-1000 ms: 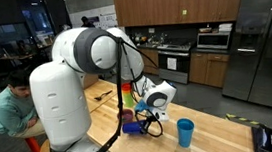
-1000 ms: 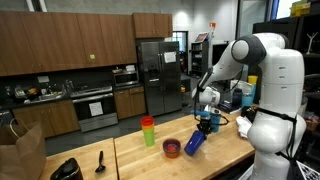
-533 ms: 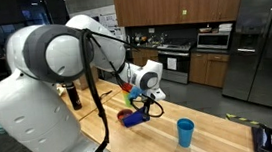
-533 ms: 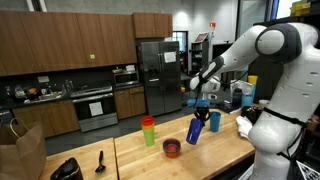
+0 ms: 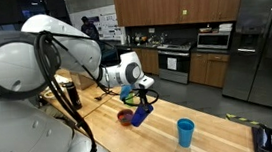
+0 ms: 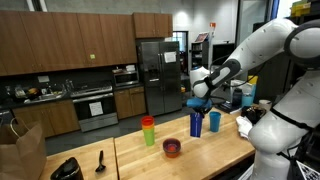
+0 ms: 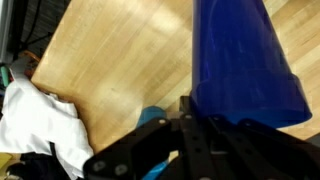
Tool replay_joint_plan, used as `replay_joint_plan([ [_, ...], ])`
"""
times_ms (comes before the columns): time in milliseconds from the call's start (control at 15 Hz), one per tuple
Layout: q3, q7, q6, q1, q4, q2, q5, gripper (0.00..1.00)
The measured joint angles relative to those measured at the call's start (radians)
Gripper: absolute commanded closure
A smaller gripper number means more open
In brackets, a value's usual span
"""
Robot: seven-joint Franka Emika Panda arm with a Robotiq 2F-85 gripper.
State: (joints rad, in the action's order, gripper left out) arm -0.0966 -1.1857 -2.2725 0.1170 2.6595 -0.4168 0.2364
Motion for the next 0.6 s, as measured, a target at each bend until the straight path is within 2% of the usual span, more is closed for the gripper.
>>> replay_joint_plan([
  [333, -0.075, -0.145, -0.229, 0.087, 0.108, -0.051, 0.276, 0.98],
  [600, -0.153, -0.360, -0.395, 0.230, 0.126, -0.060, 0.573, 0.98],
])
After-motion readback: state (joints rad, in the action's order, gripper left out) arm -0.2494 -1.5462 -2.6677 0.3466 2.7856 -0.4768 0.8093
